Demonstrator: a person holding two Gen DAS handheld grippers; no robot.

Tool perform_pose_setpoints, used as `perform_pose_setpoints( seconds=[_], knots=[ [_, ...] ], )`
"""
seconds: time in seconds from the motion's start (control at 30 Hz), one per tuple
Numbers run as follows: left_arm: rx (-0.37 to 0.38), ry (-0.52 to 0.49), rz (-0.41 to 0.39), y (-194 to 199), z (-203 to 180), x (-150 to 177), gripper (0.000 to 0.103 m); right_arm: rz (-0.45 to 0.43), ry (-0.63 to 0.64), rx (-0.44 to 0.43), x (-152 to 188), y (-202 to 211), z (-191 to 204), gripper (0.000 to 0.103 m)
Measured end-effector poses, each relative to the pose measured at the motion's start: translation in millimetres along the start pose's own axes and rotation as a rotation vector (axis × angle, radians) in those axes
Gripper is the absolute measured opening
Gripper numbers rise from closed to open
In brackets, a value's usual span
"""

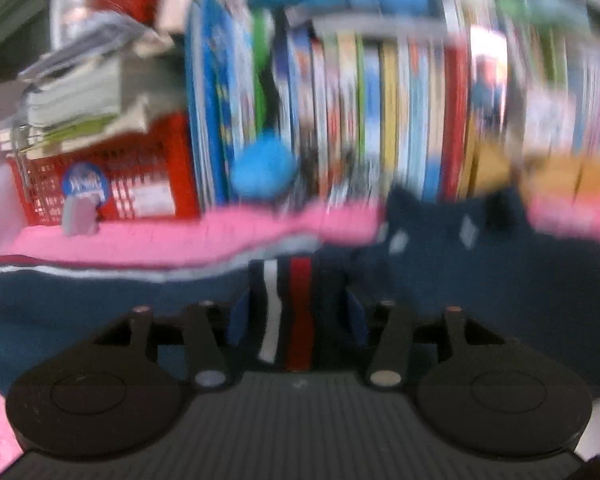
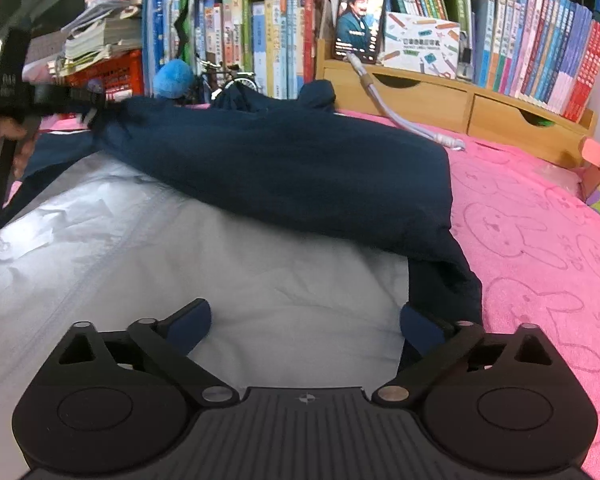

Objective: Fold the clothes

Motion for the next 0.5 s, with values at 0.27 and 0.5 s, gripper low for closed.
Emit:
perform_pose_setpoints(
  seconds=[0.27,0.5],
  knots=[
    [0.08,-0.001,0.089,-17,6,22,0.079,-0.017,0.119,0.11,-5,2,7,0.102],
    [0.098,0.036,0.113,-18,14,22,0.081,-0.018,0.44,0.379,-33,-27,11,0.101]
  ],
)
Point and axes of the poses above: each gripper's, at about its wrist camera, not at the fingertips, and y roughly against the way its jaws point, z to its left, x to its underside, the point moved 5 cm from there along -y, roughly the way its jaws point, and after that the axes turned 11 degrees about -x, right-handed, at the moved point
